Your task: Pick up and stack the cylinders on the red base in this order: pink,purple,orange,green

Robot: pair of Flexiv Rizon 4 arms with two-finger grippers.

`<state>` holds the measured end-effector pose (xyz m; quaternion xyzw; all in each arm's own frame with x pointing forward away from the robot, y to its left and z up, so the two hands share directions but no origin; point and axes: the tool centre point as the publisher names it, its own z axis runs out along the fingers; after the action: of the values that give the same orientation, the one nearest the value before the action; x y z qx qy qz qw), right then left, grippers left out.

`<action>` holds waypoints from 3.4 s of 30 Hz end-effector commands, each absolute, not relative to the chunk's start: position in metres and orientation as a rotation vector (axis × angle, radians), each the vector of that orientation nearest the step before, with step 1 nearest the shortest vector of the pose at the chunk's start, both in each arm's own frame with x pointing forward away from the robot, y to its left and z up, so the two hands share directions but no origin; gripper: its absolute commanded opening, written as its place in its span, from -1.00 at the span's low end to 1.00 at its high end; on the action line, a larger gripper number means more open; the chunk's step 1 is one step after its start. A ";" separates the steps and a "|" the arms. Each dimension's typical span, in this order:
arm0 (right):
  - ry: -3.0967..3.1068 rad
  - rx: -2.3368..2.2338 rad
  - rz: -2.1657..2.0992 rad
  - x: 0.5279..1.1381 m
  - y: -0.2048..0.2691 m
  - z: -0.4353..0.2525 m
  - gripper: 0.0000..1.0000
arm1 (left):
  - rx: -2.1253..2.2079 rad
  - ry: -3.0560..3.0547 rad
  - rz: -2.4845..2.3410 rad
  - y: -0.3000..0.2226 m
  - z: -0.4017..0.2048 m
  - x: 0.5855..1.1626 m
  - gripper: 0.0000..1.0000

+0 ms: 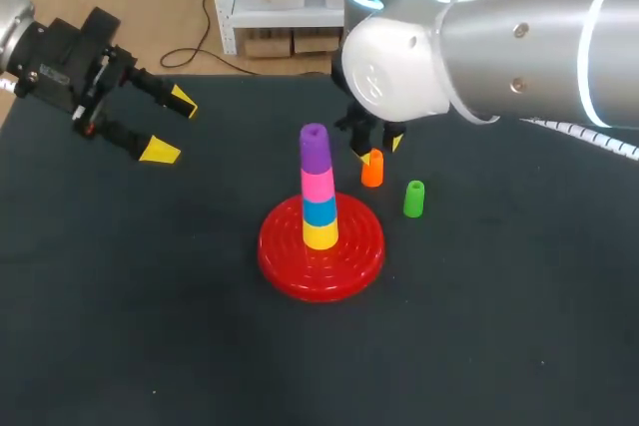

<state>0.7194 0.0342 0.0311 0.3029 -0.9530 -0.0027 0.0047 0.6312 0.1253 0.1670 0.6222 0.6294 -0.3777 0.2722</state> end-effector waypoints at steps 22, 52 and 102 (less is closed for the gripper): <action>-2.977 0.957 0.004 0.721 0.036 0.025 -0.62 | 1.677 1.692 -1.019 0.126 0.166 0.632 1.00; -2.965 1.055 0.202 0.664 0.048 0.220 -1.00 | 1.677 1.692 -1.019 0.126 0.166 0.632 1.00; -2.932 1.273 0.073 0.617 0.118 0.239 -1.00 | 1.677 1.692 -1.019 0.126 0.166 0.632 1.00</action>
<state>0.6138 0.1160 0.2393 0.3979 -0.9166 0.0227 -0.0308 0.6312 0.1253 0.1670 0.6222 0.6294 -0.3777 0.2722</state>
